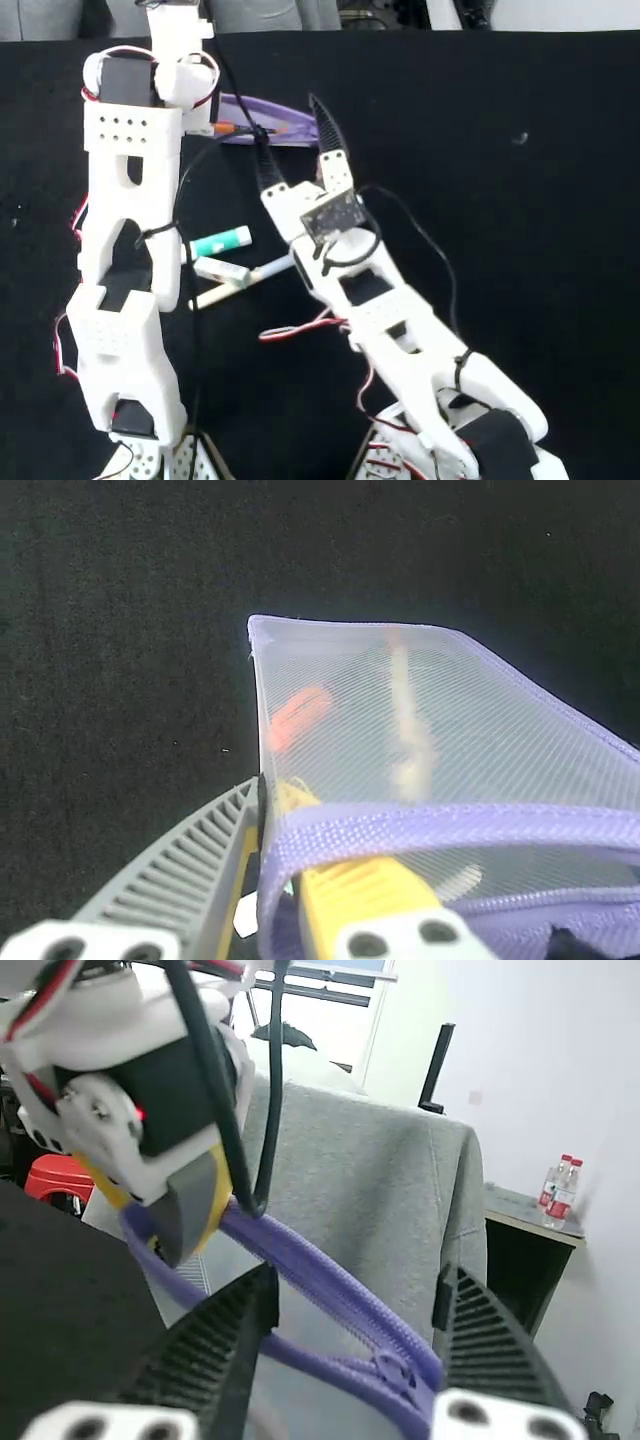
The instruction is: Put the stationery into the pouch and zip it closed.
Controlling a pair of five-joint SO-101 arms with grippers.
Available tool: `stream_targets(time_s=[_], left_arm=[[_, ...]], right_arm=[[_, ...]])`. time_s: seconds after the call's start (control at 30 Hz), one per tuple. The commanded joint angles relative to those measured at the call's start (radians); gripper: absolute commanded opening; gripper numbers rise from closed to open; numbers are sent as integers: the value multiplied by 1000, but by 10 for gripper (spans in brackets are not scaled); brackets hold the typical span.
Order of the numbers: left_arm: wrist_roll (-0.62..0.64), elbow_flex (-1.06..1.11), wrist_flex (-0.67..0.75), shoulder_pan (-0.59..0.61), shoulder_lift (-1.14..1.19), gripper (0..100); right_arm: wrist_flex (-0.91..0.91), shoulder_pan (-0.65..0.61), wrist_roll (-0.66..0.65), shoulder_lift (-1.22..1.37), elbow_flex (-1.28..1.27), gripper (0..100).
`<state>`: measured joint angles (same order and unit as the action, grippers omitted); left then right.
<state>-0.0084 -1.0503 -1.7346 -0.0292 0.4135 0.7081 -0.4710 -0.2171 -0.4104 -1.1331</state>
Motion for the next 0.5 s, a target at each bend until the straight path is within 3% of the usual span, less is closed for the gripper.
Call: stream_targets(time_s=[0.0, 0.2, 0.47], left_arm=[[-2, -36, 15, 4, -12, 28], [-3, -36, 20, 13, -8, 28], [-5, -38, 41, 64, -11, 28]], right_arm=[[-187, 15, -12, -65, 150, 243], [-750, 48, -14, -182, 361, 243], [-970, 143, -14, -364, 363, 243]])
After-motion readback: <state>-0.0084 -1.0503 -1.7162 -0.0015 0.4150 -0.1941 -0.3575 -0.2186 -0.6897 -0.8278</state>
